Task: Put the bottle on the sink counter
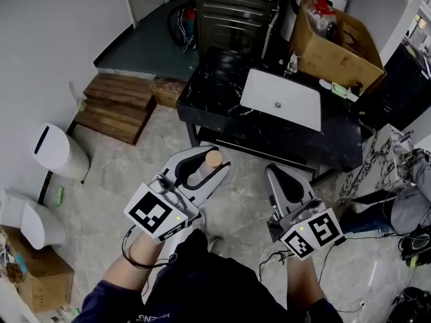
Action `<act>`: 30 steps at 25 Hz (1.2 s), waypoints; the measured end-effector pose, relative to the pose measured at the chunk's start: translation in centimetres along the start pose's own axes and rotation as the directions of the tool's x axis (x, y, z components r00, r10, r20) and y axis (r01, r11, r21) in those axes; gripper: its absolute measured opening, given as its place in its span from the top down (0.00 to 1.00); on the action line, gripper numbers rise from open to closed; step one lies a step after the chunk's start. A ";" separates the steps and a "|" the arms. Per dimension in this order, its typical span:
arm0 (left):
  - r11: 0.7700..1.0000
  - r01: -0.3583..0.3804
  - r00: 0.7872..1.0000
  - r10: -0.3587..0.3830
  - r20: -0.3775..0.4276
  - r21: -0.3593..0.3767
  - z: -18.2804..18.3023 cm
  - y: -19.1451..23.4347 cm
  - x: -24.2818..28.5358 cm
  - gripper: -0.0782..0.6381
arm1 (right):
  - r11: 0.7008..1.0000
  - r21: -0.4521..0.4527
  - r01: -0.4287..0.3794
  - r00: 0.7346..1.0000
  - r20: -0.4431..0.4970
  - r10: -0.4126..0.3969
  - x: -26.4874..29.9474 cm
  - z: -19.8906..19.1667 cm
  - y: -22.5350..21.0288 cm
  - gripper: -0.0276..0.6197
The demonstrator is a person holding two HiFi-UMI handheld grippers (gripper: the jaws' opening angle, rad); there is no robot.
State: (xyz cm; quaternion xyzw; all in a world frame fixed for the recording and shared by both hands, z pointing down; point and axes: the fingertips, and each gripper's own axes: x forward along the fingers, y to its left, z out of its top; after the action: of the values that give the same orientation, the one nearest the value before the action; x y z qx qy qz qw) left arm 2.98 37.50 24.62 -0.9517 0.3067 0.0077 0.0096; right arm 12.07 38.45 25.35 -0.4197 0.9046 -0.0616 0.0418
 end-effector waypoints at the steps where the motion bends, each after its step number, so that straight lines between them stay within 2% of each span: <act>1: 1.000 -0.001 1.000 0.001 0.003 0.000 0.0 0.0 0.1 0.70 | 1.000 -0.002 -0.001 1.000 0.001 0.001 0.0 0.1 -0.1 0.92; 12: 1.000 -0.005 1.000 0.005 0.016 -0.001 0.4 2.0 1.6 0.70 | 1.000 -0.010 0.007 1.000 0.004 -0.007 1.5 0.8 -1.9 0.92; 30: 0.999 0.019 1.000 -0.019 -0.003 -0.029 -2.0 10.4 5.6 0.70 | 0.999 0.013 0.031 0.999 -0.036 -0.031 9.8 -1.0 -6.5 0.92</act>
State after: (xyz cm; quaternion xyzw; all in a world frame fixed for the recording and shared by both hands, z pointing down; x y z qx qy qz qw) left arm 1.48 25.76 26.34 -0.9547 0.2973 0.0104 -0.0047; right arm 10.55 26.87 27.09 -0.4322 0.8982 -0.0756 0.0275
